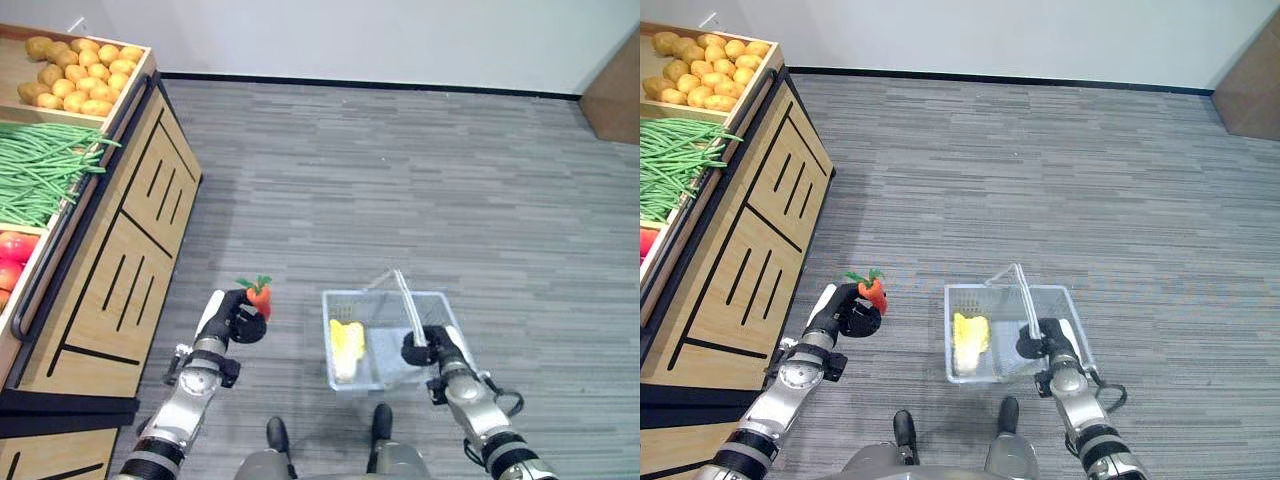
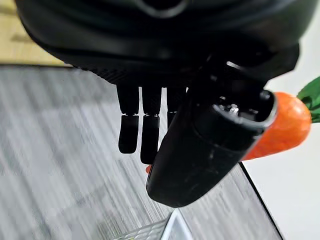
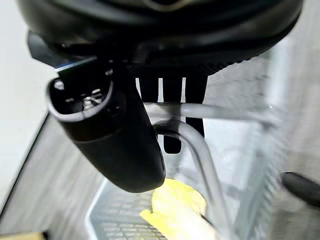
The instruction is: Get the vegetables into the basket
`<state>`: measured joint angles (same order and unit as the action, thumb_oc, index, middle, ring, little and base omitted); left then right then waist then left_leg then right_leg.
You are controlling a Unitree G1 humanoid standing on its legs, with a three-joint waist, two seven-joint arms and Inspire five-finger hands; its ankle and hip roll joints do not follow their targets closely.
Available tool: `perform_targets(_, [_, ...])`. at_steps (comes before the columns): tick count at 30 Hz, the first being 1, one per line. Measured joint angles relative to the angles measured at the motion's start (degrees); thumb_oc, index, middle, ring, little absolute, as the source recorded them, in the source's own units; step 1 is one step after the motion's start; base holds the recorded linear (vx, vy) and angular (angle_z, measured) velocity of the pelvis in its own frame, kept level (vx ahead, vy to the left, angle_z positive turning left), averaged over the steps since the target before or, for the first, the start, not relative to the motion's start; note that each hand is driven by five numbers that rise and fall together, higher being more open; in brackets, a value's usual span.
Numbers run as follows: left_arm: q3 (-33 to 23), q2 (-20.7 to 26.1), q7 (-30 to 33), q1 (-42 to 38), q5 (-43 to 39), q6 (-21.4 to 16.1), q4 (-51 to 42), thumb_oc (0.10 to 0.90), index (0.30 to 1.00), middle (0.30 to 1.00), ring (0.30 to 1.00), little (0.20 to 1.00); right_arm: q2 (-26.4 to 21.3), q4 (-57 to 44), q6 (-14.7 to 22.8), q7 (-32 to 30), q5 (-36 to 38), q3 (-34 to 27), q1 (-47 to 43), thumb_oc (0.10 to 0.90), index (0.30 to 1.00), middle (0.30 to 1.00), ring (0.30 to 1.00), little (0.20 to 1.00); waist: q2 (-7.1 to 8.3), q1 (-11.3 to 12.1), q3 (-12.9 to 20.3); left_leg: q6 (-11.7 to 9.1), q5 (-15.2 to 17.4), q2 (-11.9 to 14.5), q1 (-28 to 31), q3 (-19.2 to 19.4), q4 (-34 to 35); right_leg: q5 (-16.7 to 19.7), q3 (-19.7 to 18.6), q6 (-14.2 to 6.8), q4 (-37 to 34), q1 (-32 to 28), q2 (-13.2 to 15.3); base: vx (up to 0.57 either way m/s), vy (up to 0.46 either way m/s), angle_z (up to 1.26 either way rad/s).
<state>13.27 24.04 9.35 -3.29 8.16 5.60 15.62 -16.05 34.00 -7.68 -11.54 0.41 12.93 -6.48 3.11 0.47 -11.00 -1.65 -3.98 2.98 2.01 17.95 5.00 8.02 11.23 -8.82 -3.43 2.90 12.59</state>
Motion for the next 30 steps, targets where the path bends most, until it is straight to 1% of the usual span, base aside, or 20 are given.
perform_targets(2, [1.20, 0.06, 0.08, -2.78, 3.70, 0.15, 0.66, 0.400, 0.300, 0.300, 0.300, 0.300, 0.00, -3.74, -0.22, 0.83, -0.05, 2.92, 0.28, 0.400, 0.300, 0.300, 0.300, 0.300, -0.06, -0.35, 0.04, 0.00, -0.01, 0.05, 0.31, 0.08, 0.00, 0.01, 0.03, 0.00, -0.12, -0.26, -0.06, 0.02, -0.079, 0.00])
perform_targets(4, [3.18, 0.25, 0.02, -4.71, 5.99, 0.15, 1.83, 0.400, 0.300, 0.300, 0.300, 0.300, -0.01, -5.55, -0.22, 1.71, -0.10, 4.46, 0.40, 0.400, 0.300, 0.300, 0.300, 0.300, -0.24, -0.66, 0.14, -0.01, -0.01, 0.08, 0.61, 0.07, 0.00, 0.17, 0.10, -0.01, -0.58, -0.78, -0.10, 0.05, -0.094, 0.00])
perform_targets(5, [5.79, 0.27, -0.13, -6.31, 8.88, 0.22, 4.10, 0.400, 0.300, 0.300, 0.300, 0.300, -0.85, -7.77, -0.34, 2.76, -0.64, 6.57, 0.49, 0.400, 0.300, 0.300, 0.300, 0.300, -0.78, -1.50, 0.45, -0.01, 0.00, 0.15, 0.94, 0.13, 0.00, 0.19, 0.10, -0.02, -0.94, -1.27, -0.13, 0.04, -0.067, -0.04])
perform_targets(6, [7.03, 0.07, -0.73, -6.79, 10.02, 0.26, 5.09, 0.400, 0.300, 0.300, 0.300, 0.300, -1.39, -9.57, -0.33, 3.95, -0.76, 7.66, 0.54, 0.400, 0.300, 0.300, 0.300, 0.300, -1.24, -1.98, 0.72, -0.01, 0.00, 0.22, 1.07, 0.36, 0.00, 0.27, -0.04, 0.02, -1.20, -1.37, -0.26, 0.04, -0.086, -0.05])
perform_targets(9, [8.73, -1.17, -1.34, -6.93, 11.67, 0.25, 6.48, 0.400, 0.300, 0.300, 0.300, 0.300, -2.69, -12.21, -0.35, 5.94, -2.82, 9.40, 0.58, 0.400, 0.300, 0.300, 0.300, 0.300, -2.18, -3.14, 1.27, -0.03, 0.00, 0.61, 1.62, 0.70, 0.00, 0.45, -0.28, 0.10, -1.51, -1.83, -0.78, 0.03, -0.070, -0.11])
perform_targets(11, [10.63, -2.00, -2.23, -7.08, 13.36, 0.21, 8.95, 0.400, 0.300, 0.300, 0.300, 0.300, -4.30, -14.89, -0.37, 7.57, -2.78, 11.11, 0.79, 0.400, 0.300, 0.300, 0.300, 0.300, -2.65, -3.19, 1.59, -0.04, 0.00, 1.06, 2.46, 2.09, 0.01, 0.57, -1.71, 0.27, -1.50, -1.83, -1.43, 0.01, -0.070, -0.32])
perform_targets(12, [11.10, -3.33, -2.63, -7.12, 14.54, 0.19, 10.95, 0.400, 0.300, 0.300, 0.300, 0.300, -4.96, -16.67, -0.33, 8.77, -2.79, 11.17, 0.98, 0.400, 0.300, 0.300, 0.300, 0.300, -3.01, -4.07, 1.79, -0.08, 0.04, 1.44, 2.58, 2.38, 0.03, 0.59, -1.94, 0.38, -1.49, -1.75, -1.88, 0.00, -0.058, -0.20])
perform_targets(15, [12.36, -4.61, -3.25, -7.36, 15.73, -0.32, 14.77, 0.400, 0.300, 0.300, 0.300, 0.300, -6.79, -18.27, -0.32, 9.25, -2.81, 12.43, 0.96, 0.400, 0.300, 0.300, 0.300, 0.300, -3.29, -4.68, 2.15, -0.30, 0.09, 1.90, 2.81, 3.10, 0.03, 0.32, -2.69, 0.34, -1.50, -1.47, -2.39, 0.00, -0.061, -0.13])
perform_targets(18, [13.86, -5.14, -3.48, -7.42, 18.70, -0.31, 19.69, 0.400, 0.300, 0.300, 0.300, 0.300, -8.71, -21.14, -0.32, 11.33, -2.78, 13.91, 1.56, 0.400, 0.300, 0.300, 0.300, 0.300, -3.91, -5.66, 2.58, -0.72, 0.08, 2.25, 2.71, 3.39, 0.04, 0.19, -2.99, 0.73, -1.51, -1.09, -2.70, 0.01, -0.037, -0.11])
perform_targets(19, [13.86, -4.38, -3.51, -6.64, 18.89, -1.01, 20.36, 0.400, 0.300, 0.300, 0.300, 0.300, -9.69, -22.41, -0.32, 12.27, -2.79, 14.27, 1.99, 0.400, 0.300, 0.300, 0.300, 0.300, -4.03, -5.78, 2.65, -0.72, 0.08, 2.36, 2.76, 3.58, 0.04, 0.18, -3.01, 0.84, -1.51, -0.93, -2.81, 0.00, -0.046, -0.09])
perform_targets(20, [12.93, -2.67, -3.98, -3.87, 19.08, -1.04, 18.25, 0.400, 0.300, 0.300, 0.300, 0.300, -11.37, -23.99, -0.32, 13.03, -2.65, 14.36, 3.21, 0.400, 0.300, 0.300, 0.300, 0.300, -4.08, -5.74, 2.69, -0.77, 0.04, 2.63, 2.79, 3.61, 0.03, 0.54, -3.02, 0.97, -1.52, -0.97, -3.14, -0.01, -0.052, -0.08])
perform_targets(22, [13.12, -0.94, -5.34, -1.83, 20.19, -1.15, 16.44, 0.400, 0.300, 0.300, 0.300, 0.300, -12.18, -24.54, -0.32, 13.66, -2.45, 14.37, 4.08, 0.400, 0.300, 0.300, 0.300, 0.300, -4.28, -5.33, 2.82, -0.85, -0.01, 2.85, 2.80, 3.60, 0.03, 0.83, -3.01, 1.46, -1.51, -0.97, -3.37, -0.01, -0.032, -0.01])
perform_targets(25, [13.15, -0.62, -7.34, -1.02, 21.18, -1.41, 16.43, 0.400, 0.300, 0.300, 0.300, 0.300, -13.17, -24.54, -0.32, 15.41, -2.43, 14.58, 4.85, 0.400, 0.300, 0.300, 0.300, 0.300, -4.92, -4.45, 3.21, -0.86, -0.02, 2.90, 2.80, 3.59, 0.03, 0.83, -3.00, 1.48, -1.51, -0.98, -3.44, 0.00, -0.011, 0.00])
perform_targets(30, [13.71, 0.47, -9.82, -1.01, 23.50, -3.37, 14.38, 0.400, 0.300, 0.300, 0.300, 0.300, -13.91, -25.83, -0.31, 19.79, -2.02, 16.70, 4.78, 0.400, 0.300, 0.300, 0.300, 0.300, -5.00, -3.98, 3.26, -1.05, -0.14, 2.94, 2.79, 3.44, 0.05, 0.46, -2.77, 1.24, -1.53, -1.11, -3.39, 0.00, -0.011, 0.01])
